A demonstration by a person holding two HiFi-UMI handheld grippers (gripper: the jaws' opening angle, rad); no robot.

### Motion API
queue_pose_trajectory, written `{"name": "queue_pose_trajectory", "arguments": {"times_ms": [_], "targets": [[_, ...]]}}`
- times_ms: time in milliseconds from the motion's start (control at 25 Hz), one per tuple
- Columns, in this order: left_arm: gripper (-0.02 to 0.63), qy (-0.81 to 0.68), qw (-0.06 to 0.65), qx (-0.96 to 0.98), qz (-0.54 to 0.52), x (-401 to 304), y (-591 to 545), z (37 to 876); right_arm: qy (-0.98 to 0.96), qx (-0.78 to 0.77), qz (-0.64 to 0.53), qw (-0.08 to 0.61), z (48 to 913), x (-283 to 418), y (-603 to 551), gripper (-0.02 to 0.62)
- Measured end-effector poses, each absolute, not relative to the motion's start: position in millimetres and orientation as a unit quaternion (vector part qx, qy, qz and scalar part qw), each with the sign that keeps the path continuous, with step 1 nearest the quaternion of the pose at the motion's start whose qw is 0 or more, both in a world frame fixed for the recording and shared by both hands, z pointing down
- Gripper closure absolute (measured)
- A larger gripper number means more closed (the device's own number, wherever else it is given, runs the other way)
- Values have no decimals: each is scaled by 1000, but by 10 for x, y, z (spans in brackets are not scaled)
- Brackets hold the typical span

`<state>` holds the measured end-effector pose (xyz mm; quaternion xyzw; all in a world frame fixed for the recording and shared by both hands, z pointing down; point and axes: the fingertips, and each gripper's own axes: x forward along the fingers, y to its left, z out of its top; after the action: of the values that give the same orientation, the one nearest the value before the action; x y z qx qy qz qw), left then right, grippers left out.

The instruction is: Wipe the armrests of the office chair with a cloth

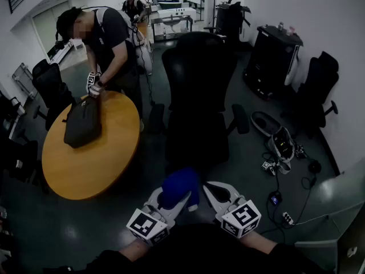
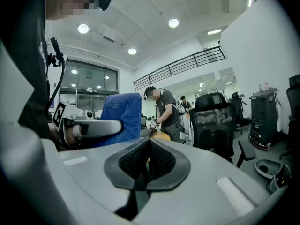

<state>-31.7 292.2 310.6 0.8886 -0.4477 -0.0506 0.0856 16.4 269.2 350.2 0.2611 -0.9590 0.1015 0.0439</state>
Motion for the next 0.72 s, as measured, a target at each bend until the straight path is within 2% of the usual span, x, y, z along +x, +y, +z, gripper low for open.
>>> {"name": "queue_pose_trajectory", "arguments": {"times_ms": [440, 720], "targets": [[468, -452, 83, 887, -49, -301, 2963, 3177, -959, 259, 102, 46, 3514, 210, 2734, 592], [468, -454, 93, 884, -59, -208, 2946, 3151, -957, 263, 122, 20, 3523, 336, 2714, 591]]}}
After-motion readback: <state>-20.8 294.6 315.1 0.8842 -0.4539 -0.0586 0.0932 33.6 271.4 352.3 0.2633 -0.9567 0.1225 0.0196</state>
